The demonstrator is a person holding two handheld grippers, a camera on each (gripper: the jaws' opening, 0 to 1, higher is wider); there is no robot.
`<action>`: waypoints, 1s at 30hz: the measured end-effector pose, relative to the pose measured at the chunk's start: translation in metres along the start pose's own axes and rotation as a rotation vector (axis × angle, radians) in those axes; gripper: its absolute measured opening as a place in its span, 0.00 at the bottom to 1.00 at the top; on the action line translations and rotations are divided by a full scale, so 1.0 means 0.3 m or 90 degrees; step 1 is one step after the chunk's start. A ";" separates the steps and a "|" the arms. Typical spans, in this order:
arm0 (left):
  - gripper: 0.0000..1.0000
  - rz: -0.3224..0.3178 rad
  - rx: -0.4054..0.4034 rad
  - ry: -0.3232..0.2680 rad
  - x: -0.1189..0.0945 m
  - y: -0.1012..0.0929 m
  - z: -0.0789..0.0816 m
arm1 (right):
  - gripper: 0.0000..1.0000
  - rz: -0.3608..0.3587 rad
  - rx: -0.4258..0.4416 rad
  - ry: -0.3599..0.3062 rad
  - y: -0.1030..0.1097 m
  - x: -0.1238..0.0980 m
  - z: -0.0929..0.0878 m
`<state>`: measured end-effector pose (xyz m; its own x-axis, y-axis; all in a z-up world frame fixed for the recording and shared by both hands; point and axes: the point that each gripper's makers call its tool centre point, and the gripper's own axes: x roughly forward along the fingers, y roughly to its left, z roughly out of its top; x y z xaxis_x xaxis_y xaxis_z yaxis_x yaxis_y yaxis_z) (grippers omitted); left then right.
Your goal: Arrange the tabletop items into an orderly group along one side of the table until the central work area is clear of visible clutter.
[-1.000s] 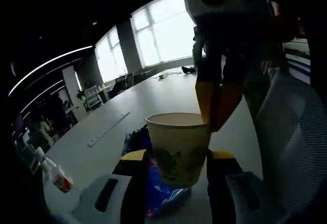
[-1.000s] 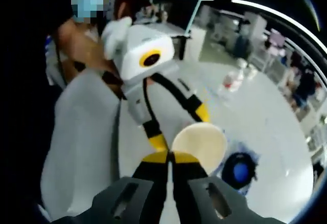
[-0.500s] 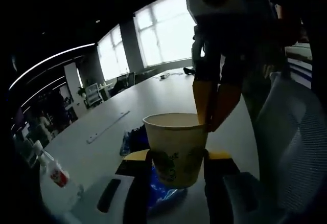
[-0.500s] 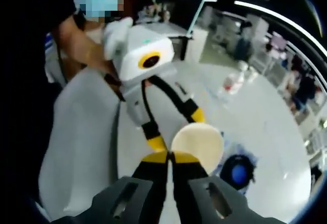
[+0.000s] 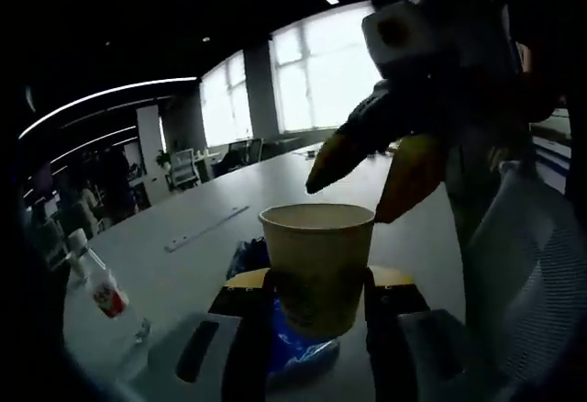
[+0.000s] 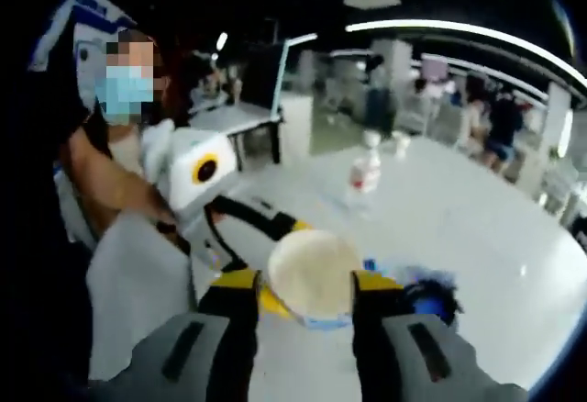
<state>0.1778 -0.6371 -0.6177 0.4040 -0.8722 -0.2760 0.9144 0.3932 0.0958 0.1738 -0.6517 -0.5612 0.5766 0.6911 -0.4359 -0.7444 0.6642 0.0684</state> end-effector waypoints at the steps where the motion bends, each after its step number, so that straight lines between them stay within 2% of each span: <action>1: 0.37 0.004 -0.007 -0.005 -0.001 0.006 0.002 | 0.50 -0.020 0.033 -0.019 -0.026 -0.008 0.009; 4: 0.37 0.020 -0.028 -0.017 0.000 0.030 0.005 | 0.72 -0.064 0.086 -0.053 -0.085 -0.027 0.015; 7: 0.37 0.042 -0.036 -0.035 -0.002 0.065 0.019 | 0.88 -0.107 0.116 -0.072 -0.132 -0.045 0.001; 9: 0.37 0.062 -0.063 -0.075 -0.004 0.103 0.050 | 0.94 -0.134 0.125 -0.076 -0.161 -0.058 -0.017; 11: 0.37 0.066 -0.058 -0.080 -0.006 0.123 0.055 | 0.99 -0.150 0.135 -0.074 -0.177 -0.066 -0.034; 14: 0.37 0.098 -0.044 -0.084 -0.002 0.187 0.057 | 1.00 -0.177 0.155 -0.069 -0.205 -0.080 -0.069; 18: 0.37 0.135 -0.071 -0.092 0.008 0.269 0.052 | 1.00 -0.192 0.186 -0.068 -0.224 -0.085 -0.110; 21: 0.37 0.163 -0.070 -0.085 0.021 0.321 0.044 | 1.00 -0.204 0.209 -0.070 -0.231 -0.088 -0.140; 24: 0.37 0.193 -0.079 -0.089 0.035 0.370 0.041 | 0.99 -0.223 0.237 -0.061 -0.244 -0.089 -0.193; 30: 0.37 0.257 -0.092 -0.080 0.073 0.485 -0.006 | 0.98 -0.254 0.273 -0.049 -0.278 -0.100 -0.269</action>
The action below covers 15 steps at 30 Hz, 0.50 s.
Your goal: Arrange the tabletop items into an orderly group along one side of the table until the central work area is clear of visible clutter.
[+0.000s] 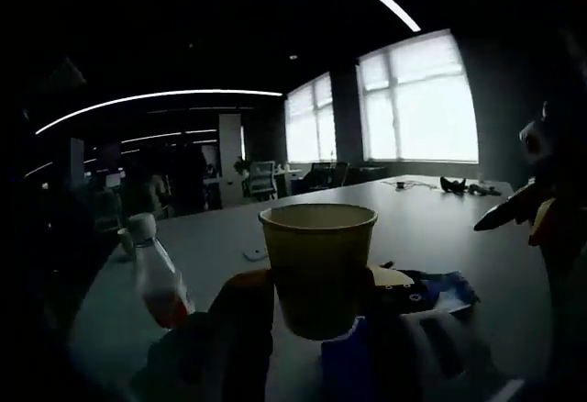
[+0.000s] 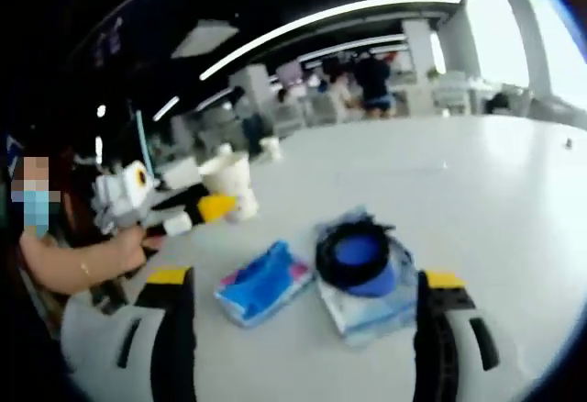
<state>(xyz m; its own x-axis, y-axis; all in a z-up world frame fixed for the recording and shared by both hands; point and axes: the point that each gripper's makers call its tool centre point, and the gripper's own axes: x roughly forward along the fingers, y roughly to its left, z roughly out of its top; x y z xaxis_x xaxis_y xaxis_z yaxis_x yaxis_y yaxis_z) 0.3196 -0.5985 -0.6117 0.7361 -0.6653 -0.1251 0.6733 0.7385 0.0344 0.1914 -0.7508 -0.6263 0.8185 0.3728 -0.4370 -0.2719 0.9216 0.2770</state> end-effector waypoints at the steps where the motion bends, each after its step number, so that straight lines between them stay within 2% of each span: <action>1: 0.37 0.014 -0.033 -0.001 0.010 0.014 -0.007 | 0.98 -0.003 -0.001 0.008 -0.009 0.003 -0.013; 2: 0.37 0.015 -0.046 0.004 0.022 0.019 -0.015 | 0.98 -0.003 -0.005 0.020 -0.013 0.004 -0.026; 4: 0.37 0.035 -0.001 0.014 0.044 0.043 -0.028 | 0.97 -0.015 -0.013 0.027 -0.030 0.012 -0.042; 5: 0.37 0.030 -0.010 0.009 0.055 0.040 -0.031 | 0.97 -0.017 -0.013 0.027 -0.037 0.017 -0.047; 7: 0.37 0.048 -0.010 0.008 0.078 0.064 -0.046 | 0.97 -0.020 -0.004 0.029 -0.046 0.022 -0.053; 10: 0.37 0.088 -0.005 0.019 0.099 0.114 -0.081 | 0.95 -0.024 0.049 0.038 -0.058 0.037 -0.076; 12: 0.37 0.100 -0.035 0.023 0.115 0.136 -0.107 | 0.95 -0.027 0.074 0.036 -0.066 0.048 -0.087; 15: 0.38 0.115 -0.013 0.030 0.133 0.153 -0.129 | 0.95 -0.043 0.082 0.043 -0.090 0.061 -0.111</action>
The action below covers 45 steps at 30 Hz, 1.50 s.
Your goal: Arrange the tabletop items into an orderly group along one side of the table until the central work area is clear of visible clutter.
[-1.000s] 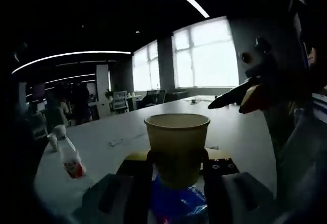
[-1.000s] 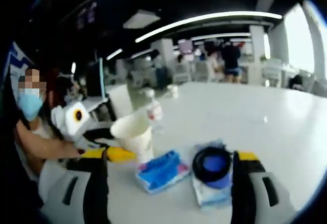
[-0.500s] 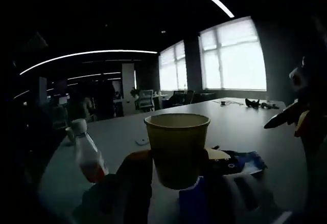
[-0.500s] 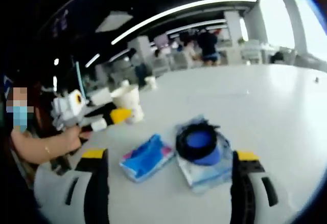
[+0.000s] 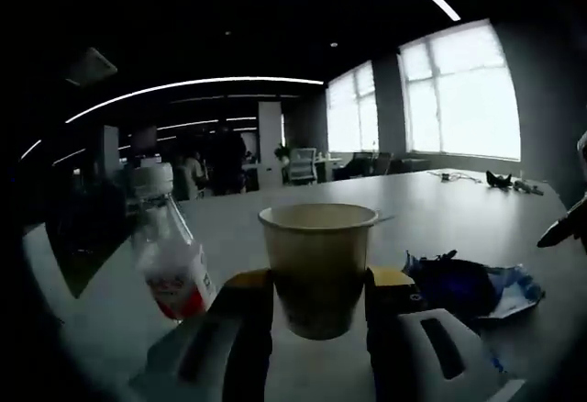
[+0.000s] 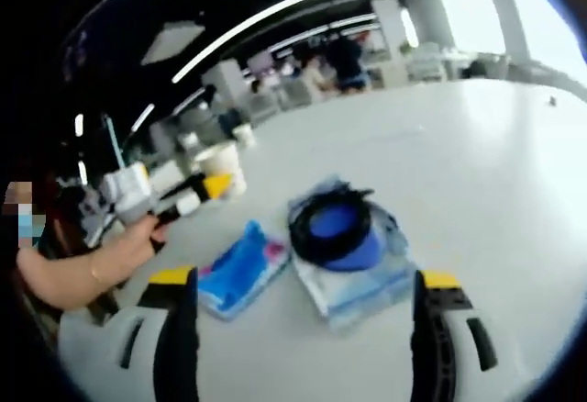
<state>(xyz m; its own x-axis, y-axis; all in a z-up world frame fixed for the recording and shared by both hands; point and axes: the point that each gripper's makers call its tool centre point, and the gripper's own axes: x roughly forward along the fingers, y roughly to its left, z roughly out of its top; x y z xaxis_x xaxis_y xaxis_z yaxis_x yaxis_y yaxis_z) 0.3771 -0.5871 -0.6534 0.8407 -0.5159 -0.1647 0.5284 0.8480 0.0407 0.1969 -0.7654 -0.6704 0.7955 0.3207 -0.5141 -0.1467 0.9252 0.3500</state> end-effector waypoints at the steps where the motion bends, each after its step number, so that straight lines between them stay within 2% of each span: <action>1: 0.38 0.006 -0.014 -0.001 0.013 0.010 -0.011 | 0.95 -0.006 0.004 0.007 -0.011 0.007 -0.013; 14: 0.38 0.065 -0.046 0.008 0.095 0.087 -0.101 | 0.93 -0.029 0.033 0.033 -0.064 0.016 -0.078; 23: 0.38 0.066 -0.037 0.020 0.121 0.097 -0.141 | 0.91 -0.038 0.041 0.040 -0.080 0.031 -0.088; 25: 0.38 0.070 -0.049 0.014 0.121 0.101 -0.140 | 0.91 -0.039 0.037 0.041 -0.079 0.036 -0.091; 34: 0.38 0.070 -0.054 0.039 0.119 0.090 -0.176 | 0.90 -0.043 0.035 0.040 -0.078 0.051 -0.097; 35: 0.40 0.068 -0.061 0.046 0.117 0.087 -0.185 | 0.90 -0.044 0.037 0.042 -0.079 0.051 -0.102; 37: 0.45 0.059 -0.021 0.051 0.109 0.072 -0.181 | 0.90 -0.048 0.041 0.041 -0.083 0.049 -0.105; 41: 0.50 0.047 -0.062 0.044 0.097 0.048 -0.170 | 0.89 -0.055 0.050 0.041 -0.092 0.049 -0.113; 43: 0.54 0.039 -0.060 0.052 0.088 0.036 -0.172 | 0.89 -0.057 0.055 0.038 -0.095 0.051 -0.112; 45: 0.63 0.029 -0.070 0.057 0.076 0.024 -0.170 | 0.89 -0.058 0.062 0.030 -0.095 0.052 -0.103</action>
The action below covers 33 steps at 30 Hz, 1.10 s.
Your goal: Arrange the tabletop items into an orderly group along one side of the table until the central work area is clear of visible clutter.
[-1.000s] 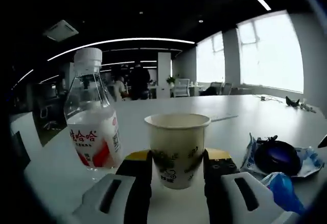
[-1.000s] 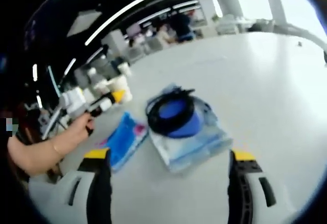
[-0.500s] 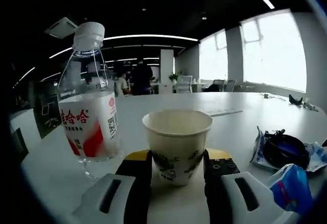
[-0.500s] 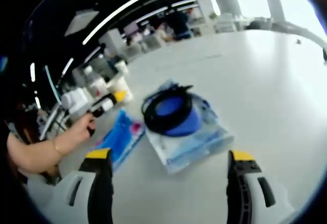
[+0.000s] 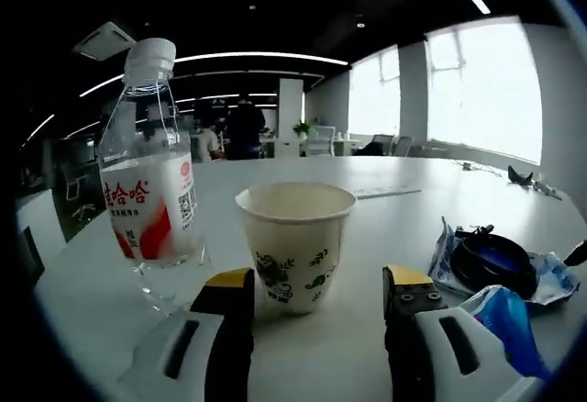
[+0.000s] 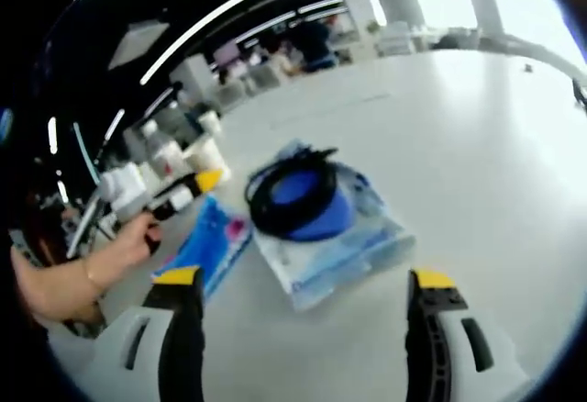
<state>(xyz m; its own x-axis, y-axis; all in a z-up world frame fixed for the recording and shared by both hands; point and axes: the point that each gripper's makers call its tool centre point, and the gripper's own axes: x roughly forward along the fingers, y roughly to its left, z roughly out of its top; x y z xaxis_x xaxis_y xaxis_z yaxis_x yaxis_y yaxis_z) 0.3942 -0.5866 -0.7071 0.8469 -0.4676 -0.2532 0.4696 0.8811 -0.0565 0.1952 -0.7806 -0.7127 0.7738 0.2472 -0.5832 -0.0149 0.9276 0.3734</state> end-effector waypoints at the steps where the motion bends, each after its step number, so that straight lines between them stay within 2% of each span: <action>1: 0.67 -0.019 -0.002 0.002 -0.004 -0.018 0.000 | 0.89 -0.001 0.001 -0.004 -0.002 0.000 0.006; 4: 0.72 -0.046 0.021 0.010 -0.018 -0.043 0.002 | 0.89 0.000 0.002 -0.010 -0.004 0.001 0.016; 6: 0.79 -0.057 0.017 0.010 -0.027 -0.051 0.008 | 0.89 -0.002 0.007 -0.015 -0.008 -0.001 0.023; 10: 0.88 -0.080 0.016 0.007 -0.052 -0.075 0.020 | 0.89 -0.001 0.015 -0.021 -0.009 -0.004 0.032; 16: 0.97 -0.100 0.032 0.014 -0.098 -0.113 0.030 | 0.89 0.005 0.015 -0.027 -0.002 -0.013 0.037; 20: 1.00 -0.133 0.043 0.008 -0.122 -0.164 0.053 | 0.90 0.009 0.004 -0.026 0.001 -0.017 0.037; 23: 1.00 -0.151 0.046 0.009 -0.129 -0.193 0.053 | 0.90 0.007 0.000 -0.030 0.002 -0.025 0.043; 25: 0.98 -0.156 0.050 0.023 -0.126 -0.205 0.038 | 0.90 0.006 -0.001 -0.029 0.000 -0.028 0.045; 33: 0.84 -0.193 0.057 0.032 -0.116 -0.272 0.026 | 0.85 0.001 -0.001 -0.025 -0.004 -0.030 0.045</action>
<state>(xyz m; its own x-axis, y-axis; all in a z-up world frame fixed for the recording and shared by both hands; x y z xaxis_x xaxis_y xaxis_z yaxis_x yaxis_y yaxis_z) 0.3284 -0.6429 -0.6862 0.6522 -0.7022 -0.2857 0.7210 0.6909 -0.0523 0.1969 -0.7877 -0.6981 0.7978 0.2377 -0.5541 -0.0174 0.9277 0.3729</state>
